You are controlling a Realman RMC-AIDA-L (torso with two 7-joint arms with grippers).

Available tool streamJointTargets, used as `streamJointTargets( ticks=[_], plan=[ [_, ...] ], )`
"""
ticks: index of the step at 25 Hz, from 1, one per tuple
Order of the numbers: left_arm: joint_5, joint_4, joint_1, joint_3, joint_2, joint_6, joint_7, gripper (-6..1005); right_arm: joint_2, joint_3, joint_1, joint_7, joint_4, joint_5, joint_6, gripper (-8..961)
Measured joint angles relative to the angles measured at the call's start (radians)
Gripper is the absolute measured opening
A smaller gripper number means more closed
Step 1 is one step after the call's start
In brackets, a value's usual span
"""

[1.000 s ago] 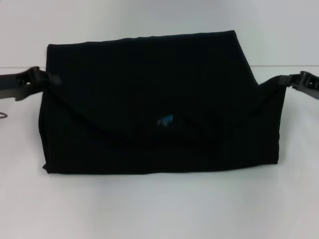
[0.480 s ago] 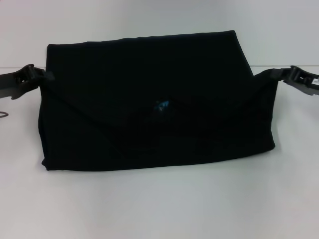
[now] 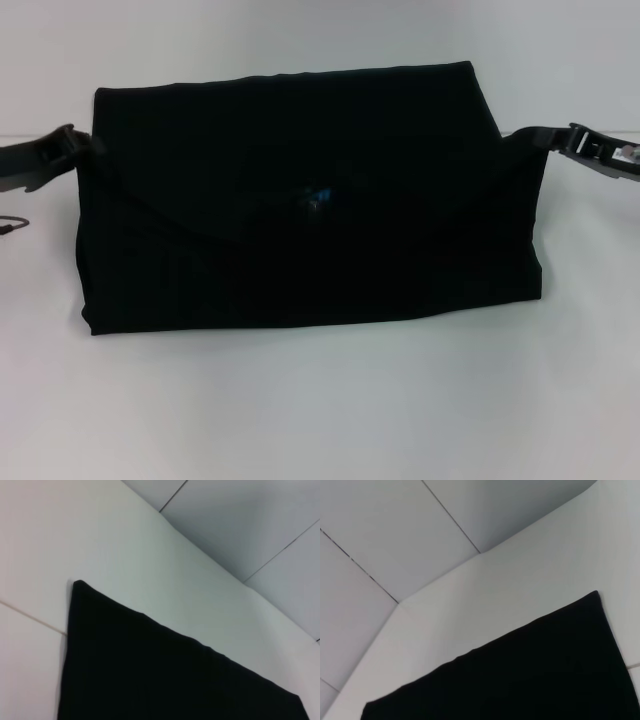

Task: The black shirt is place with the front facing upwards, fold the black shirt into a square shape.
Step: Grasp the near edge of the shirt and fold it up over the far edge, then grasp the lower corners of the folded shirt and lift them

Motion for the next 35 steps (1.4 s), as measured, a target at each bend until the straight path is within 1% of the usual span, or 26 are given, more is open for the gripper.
streamJointTargets(
  ticks=[4,6,8,10,11,12,15,16,17,19,20,21,22,23,24,25,26,27,29,30,32,35],
  plan=[
    [0.0,-0.019,-0.006,0.039,-0.01,-0.049,0.001,63,0.008,-0.046,0.012,-0.008,0.019,0.001,0.069,42],
    [0.0,-0.018,-0.007,0.049,-0.024,-0.077,0.0,64,0.014,-0.053,0.017,-0.016,0.024,0.005,0.09,42],
    [-0.002,-0.009,-0.006,0.048,-0.04,-0.1,0.0,64,0.02,-0.053,0.017,-0.038,0.023,0.008,0.096,48],
    [-0.015,-0.005,-0.001,0.048,-0.05,-0.107,0.024,65,0.023,-0.055,0.017,-0.054,0.02,0.011,0.093,61],
    [-0.025,-0.006,0.001,0.048,-0.051,-0.107,0.044,65,0.024,-0.056,0.016,-0.056,0.017,0.011,0.09,67],
    [-0.035,-0.008,0.005,0.049,-0.052,-0.104,0.061,86,0.024,-0.056,0.013,-0.057,0.016,0.011,0.086,73],
    [-0.053,-0.01,0.022,0.049,-0.052,-0.095,0.087,150,0.017,-0.043,-0.007,-0.059,0.011,0.031,0.062,287],
    [-0.055,-0.01,0.03,0.049,-0.05,-0.09,0.085,172,0.012,-0.041,-0.02,-0.061,0.009,0.049,0.047,335],
    [-0.055,-0.01,0.038,0.047,-0.046,-0.083,0.084,193,0.008,-0.041,-0.033,-0.064,0.006,0.074,0.029,383],
    [-0.058,-0.009,0.058,0.041,-0.035,-0.059,0.081,289,-0.003,-0.04,-0.067,-0.095,0.0,0.141,-0.032,478],
    [-0.06,-0.008,0.067,0.04,-0.028,-0.04,0.079,336,-0.008,-0.042,-0.082,-0.123,-0.001,0.169,-0.075,526],
    [-0.064,-0.005,0.082,0.039,-0.016,-0.004,0.072,384,-0.015,-0.043,-0.097,-0.159,-0.003,0.195,-0.13,562],
    [-0.065,-0.005,0.091,0.039,-0.006,0.022,0.065,432,-0.026,-0.047,-0.112,-0.211,-0.005,0.21,-0.206,597],
    [-0.065,-0.006,0.102,0.041,0.008,0.062,0.053,462,-0.034,-0.051,-0.119,-0.24,-0.006,0.209,-0.255,633],
    [-0.064,-0.009,0.115,0.042,0.028,0.107,0.038,493,-0.041,-0.057,-0.126,-0.272,-0.008,0.203,-0.304,669],
    [-0.061,-0.014,0.121,0.046,0.043,0.146,0.028,523,-0.046,-0.069,-0.13,-0.311,-0.01,0.188,-0.361,704],
    [-0.055,-0.019,0.13,0.048,0.062,0.192,0.015,553,-0.052,-0.086,-0.134,-0.353,-0.015,0.168,-0.414,740],
    [-0.046,-0.023,0.138,0.05,0.079,0.252,0.0,583,-0.053,-0.109,-0.137,-0.393,-0.019,0.146,-0.457,757],
    [-0.018,-0.019,0.15,0.05,0.101,0.339,-0.032,644,-0.048,-0.145,-0.139,-0.46,-0.031,0.1,-0.508,790],
    [0.004,-0.01,0.153,0.05,0.108,0.376,-0.051,674,-0.04,-0.16,-0.141,-0.489,-0.036,0.077,-0.525,807],
    [0.058,0.008,0.158,0.05,0.114,0.429,-0.074,721,-0.021,-0.18,-0.144,-0.56,-0.042,0.048,-0.537,840],
    [0.149,0.016,0.152,0.052,0.114,0.451,-0.09,792,0.018,-0.207,-0.154,-0.675,-0.044,0.03,-0.547,891]
  ],
)
